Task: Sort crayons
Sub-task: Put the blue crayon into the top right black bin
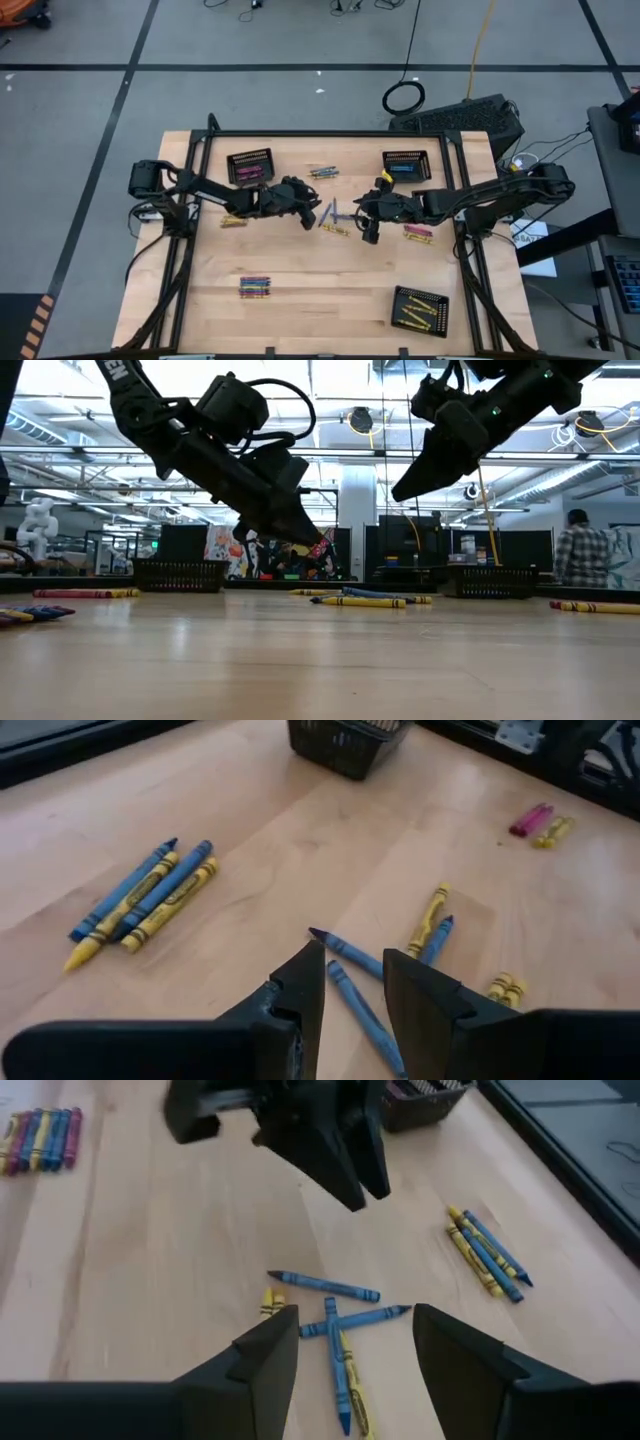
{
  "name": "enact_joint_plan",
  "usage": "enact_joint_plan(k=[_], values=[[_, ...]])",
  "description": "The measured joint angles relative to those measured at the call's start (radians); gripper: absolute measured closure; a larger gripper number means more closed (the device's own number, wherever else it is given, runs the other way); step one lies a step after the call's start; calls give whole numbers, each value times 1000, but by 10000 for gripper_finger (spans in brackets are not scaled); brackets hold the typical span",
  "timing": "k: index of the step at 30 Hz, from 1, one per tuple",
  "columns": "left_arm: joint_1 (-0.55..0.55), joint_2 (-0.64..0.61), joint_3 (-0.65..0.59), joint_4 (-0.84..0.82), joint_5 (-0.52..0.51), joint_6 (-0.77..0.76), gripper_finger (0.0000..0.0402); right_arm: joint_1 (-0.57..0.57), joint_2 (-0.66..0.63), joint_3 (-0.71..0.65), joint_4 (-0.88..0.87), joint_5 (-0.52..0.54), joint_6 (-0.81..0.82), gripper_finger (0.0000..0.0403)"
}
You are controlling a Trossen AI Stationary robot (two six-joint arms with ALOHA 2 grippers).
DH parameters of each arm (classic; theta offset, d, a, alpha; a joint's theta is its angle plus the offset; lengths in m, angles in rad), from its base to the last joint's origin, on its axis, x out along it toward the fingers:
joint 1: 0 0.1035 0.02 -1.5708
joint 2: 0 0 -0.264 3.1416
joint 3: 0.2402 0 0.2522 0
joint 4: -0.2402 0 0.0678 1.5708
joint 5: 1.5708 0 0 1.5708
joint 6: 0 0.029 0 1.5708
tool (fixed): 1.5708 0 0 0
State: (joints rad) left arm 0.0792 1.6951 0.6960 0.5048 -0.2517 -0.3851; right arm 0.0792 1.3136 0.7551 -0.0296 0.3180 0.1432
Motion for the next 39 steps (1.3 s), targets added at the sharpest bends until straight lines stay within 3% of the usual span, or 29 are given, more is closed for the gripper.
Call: enact_joint_plan(k=[4,11,15,21,24,28,34,39], values=[[0,0,0,2,12,2,266,0,16,0,30,-4,2,220],[-16,0,0,0,15,-2,175,0,128,0,180,-9,-4,220],[-41,0,0,-11,-2,-6,149,0,192,0,189,-9,-14,220],[-94,-56,-4,-328,-270,-117,146,-1,274,0,180,-9,-13,220],[-125,-106,-6,-514,-353,-199,146,-1,303,0,181,-9,-14,220],[-173,-152,-5,-608,-375,-238,146,-6,308,0,194,-25,-51,220],[-257,-255,-5,-801,-378,-323,146,-26,308,0,199,-197,-100,220],[-340,-354,-5,-969,-452,-448,146,-57,337,0,278,-202,-150,220]])
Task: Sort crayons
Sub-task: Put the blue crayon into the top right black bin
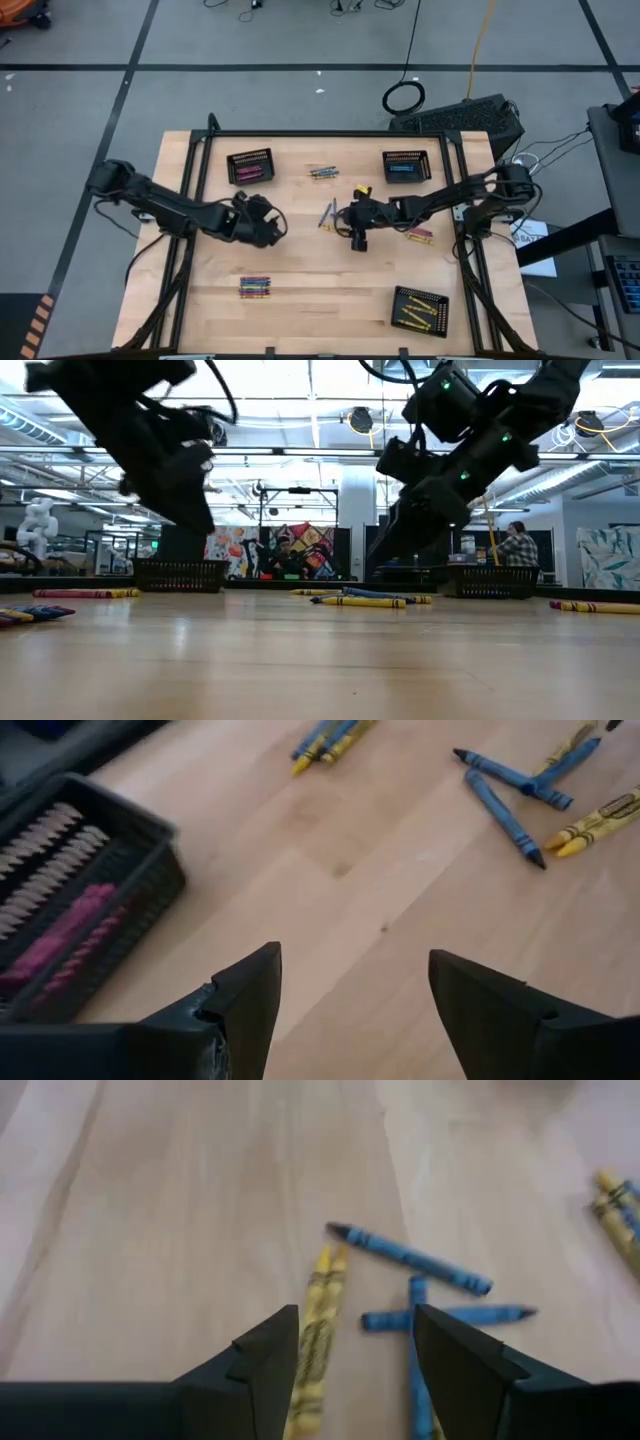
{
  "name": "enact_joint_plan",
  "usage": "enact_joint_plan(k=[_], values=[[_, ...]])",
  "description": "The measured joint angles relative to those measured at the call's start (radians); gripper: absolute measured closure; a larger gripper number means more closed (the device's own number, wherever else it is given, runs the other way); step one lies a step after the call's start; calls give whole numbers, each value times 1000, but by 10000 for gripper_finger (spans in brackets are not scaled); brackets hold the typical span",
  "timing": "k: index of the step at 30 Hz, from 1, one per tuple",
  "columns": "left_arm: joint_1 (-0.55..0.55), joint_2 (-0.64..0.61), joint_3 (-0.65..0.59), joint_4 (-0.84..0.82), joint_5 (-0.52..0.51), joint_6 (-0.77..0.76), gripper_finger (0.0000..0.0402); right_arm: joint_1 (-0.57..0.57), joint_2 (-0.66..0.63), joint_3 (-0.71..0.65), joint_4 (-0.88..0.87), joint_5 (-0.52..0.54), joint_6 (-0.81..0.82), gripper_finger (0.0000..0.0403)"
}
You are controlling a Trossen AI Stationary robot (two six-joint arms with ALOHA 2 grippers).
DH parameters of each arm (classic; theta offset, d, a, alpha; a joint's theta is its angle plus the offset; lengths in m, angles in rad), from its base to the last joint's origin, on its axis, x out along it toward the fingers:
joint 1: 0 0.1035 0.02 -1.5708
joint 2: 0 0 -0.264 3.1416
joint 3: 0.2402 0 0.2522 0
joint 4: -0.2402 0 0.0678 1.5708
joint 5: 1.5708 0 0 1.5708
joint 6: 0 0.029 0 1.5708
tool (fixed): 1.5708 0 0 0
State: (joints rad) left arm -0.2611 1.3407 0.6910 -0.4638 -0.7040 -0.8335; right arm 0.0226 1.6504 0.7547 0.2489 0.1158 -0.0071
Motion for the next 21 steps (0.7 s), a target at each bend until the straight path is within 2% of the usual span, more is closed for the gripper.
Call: enact_joint_plan(k=[5,16,21], values=[[-54,-16,0,10,-107,-25,146,-36,74,1,72,-39,-62,222],[-75,-14,0,9,-145,-26,146,-76,99,7,71,-37,-34,297],[-75,-14,0,10,-169,-26,146,-86,99,7,68,-39,-32,317]])
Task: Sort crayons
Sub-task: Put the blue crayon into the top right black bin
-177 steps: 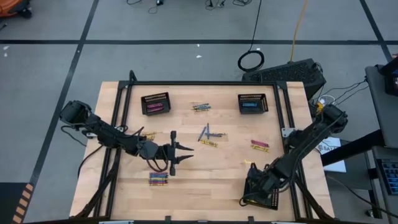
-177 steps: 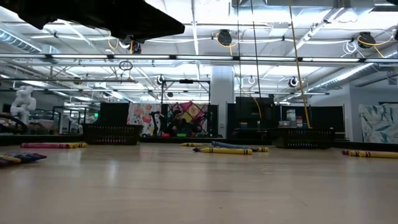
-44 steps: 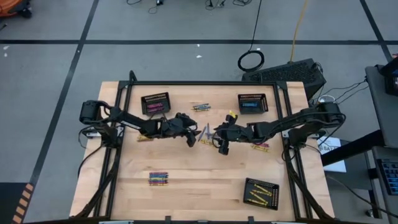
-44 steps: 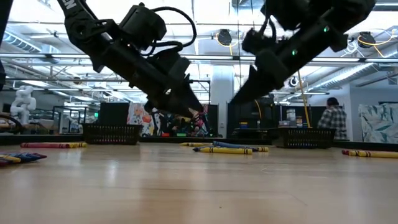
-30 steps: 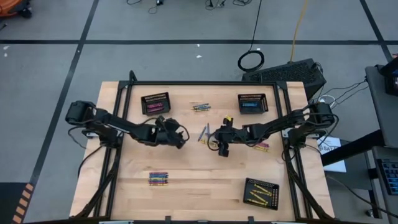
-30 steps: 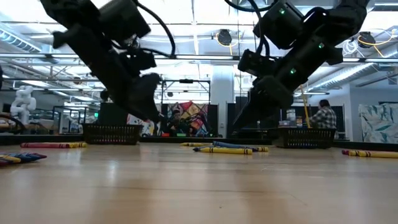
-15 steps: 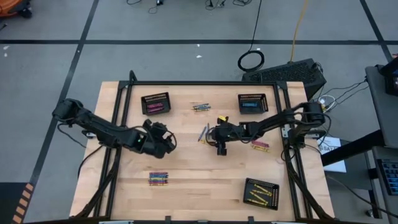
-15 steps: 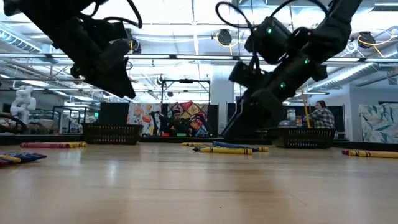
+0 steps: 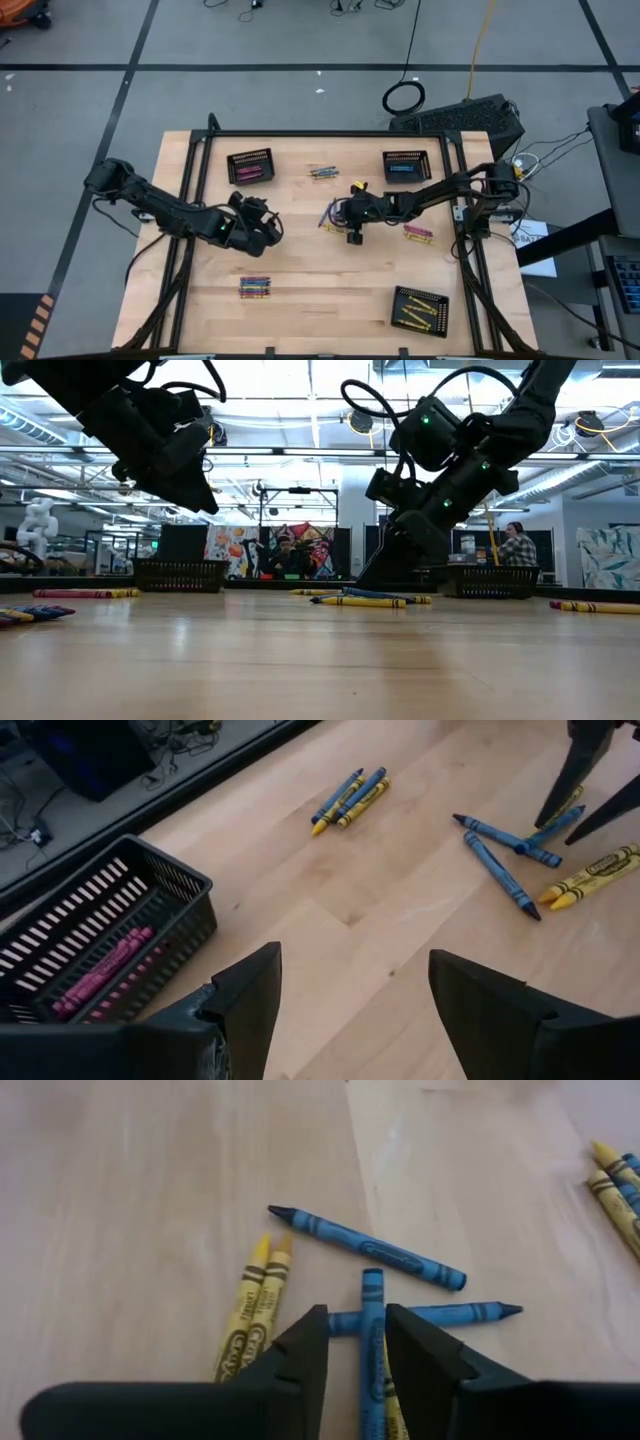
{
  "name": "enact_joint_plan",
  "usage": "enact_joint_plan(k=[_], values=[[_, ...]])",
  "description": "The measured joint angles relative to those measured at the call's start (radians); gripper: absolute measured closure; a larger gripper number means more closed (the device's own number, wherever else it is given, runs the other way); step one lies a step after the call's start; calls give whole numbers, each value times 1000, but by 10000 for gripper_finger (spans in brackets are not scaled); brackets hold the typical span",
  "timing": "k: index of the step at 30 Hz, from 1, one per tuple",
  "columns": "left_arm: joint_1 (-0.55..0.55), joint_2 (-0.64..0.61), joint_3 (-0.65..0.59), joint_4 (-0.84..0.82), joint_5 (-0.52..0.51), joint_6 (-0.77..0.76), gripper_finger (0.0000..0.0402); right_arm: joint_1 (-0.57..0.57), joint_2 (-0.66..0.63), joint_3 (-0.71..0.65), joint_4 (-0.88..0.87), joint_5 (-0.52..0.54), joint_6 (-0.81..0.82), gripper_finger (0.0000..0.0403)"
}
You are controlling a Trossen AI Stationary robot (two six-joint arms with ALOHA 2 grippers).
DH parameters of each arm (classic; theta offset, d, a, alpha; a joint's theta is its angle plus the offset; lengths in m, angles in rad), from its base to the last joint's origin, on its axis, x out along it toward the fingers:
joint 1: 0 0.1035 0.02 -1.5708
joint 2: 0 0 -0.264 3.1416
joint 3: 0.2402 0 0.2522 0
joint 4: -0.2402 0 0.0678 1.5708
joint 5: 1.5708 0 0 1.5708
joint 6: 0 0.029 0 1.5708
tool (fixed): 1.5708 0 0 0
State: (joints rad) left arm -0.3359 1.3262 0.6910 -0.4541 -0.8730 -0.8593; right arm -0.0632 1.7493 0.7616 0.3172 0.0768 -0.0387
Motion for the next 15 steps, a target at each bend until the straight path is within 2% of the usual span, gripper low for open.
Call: enact_joint_plan(k=[15], values=[[0,0,0,1,0,0,146,-14,0,0,-46,-1,1,321]])
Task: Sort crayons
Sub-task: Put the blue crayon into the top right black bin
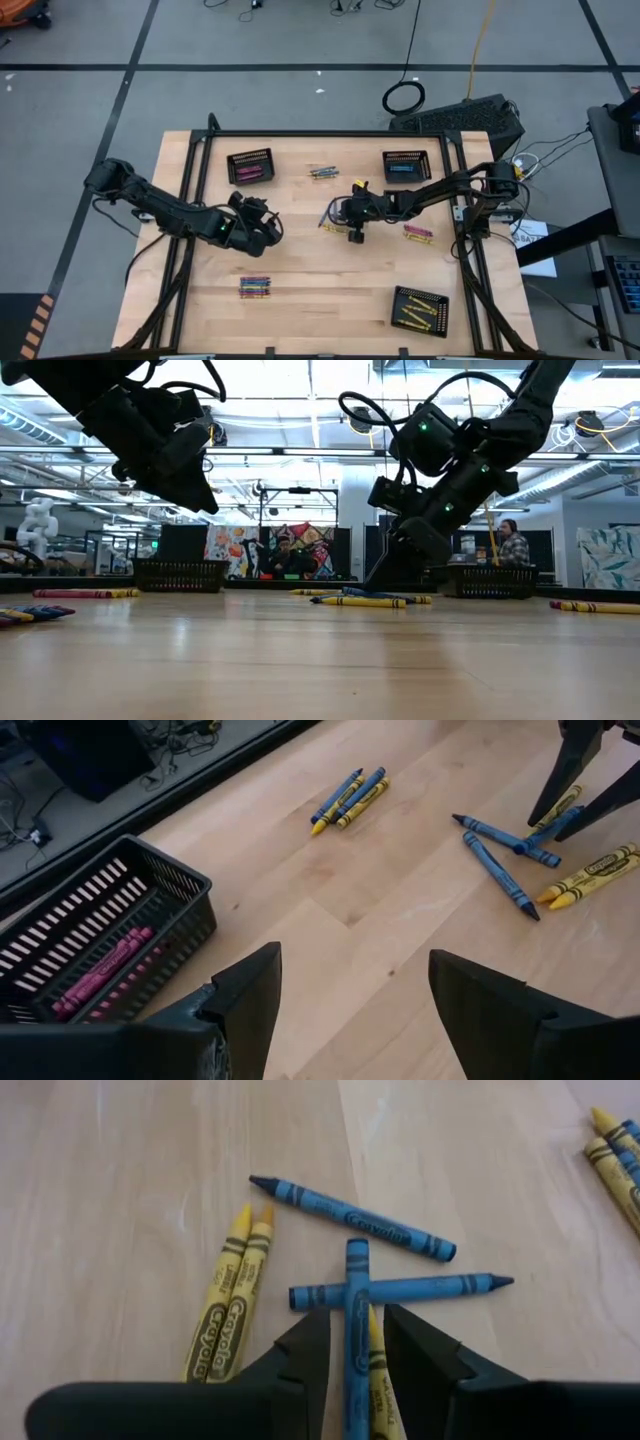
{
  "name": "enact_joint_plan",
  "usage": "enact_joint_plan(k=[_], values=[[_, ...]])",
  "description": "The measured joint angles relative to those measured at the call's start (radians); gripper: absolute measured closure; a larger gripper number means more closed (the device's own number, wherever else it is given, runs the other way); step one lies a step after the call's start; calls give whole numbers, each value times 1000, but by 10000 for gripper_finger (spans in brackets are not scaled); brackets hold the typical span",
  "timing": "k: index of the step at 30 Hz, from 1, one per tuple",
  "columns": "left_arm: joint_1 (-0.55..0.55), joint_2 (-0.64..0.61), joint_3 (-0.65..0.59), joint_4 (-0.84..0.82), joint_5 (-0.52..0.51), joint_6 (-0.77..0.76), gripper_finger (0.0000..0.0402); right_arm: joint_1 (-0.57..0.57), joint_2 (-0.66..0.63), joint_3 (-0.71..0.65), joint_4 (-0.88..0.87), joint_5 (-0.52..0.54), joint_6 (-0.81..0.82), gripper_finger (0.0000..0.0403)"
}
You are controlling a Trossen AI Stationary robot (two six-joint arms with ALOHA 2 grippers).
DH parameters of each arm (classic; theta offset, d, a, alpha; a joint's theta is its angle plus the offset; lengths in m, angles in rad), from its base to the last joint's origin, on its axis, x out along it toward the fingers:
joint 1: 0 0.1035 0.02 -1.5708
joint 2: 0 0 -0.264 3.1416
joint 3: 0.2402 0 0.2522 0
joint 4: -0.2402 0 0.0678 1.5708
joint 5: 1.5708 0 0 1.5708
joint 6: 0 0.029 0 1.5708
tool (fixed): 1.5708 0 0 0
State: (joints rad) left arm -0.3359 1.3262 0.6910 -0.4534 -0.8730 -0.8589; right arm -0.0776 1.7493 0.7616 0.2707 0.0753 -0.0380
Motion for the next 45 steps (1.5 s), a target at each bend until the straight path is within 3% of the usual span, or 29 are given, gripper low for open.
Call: enact_joint_plan(k=[21,31,45], values=[[0,0,0,0,0,0,146,0,0,0,-14,-2,-27,322],[0,0,0,0,0,1,146,0,0,0,-15,0,-29,395],[0,0,-1,0,0,1,146,1,-38,0,-11,1,-31,402]])
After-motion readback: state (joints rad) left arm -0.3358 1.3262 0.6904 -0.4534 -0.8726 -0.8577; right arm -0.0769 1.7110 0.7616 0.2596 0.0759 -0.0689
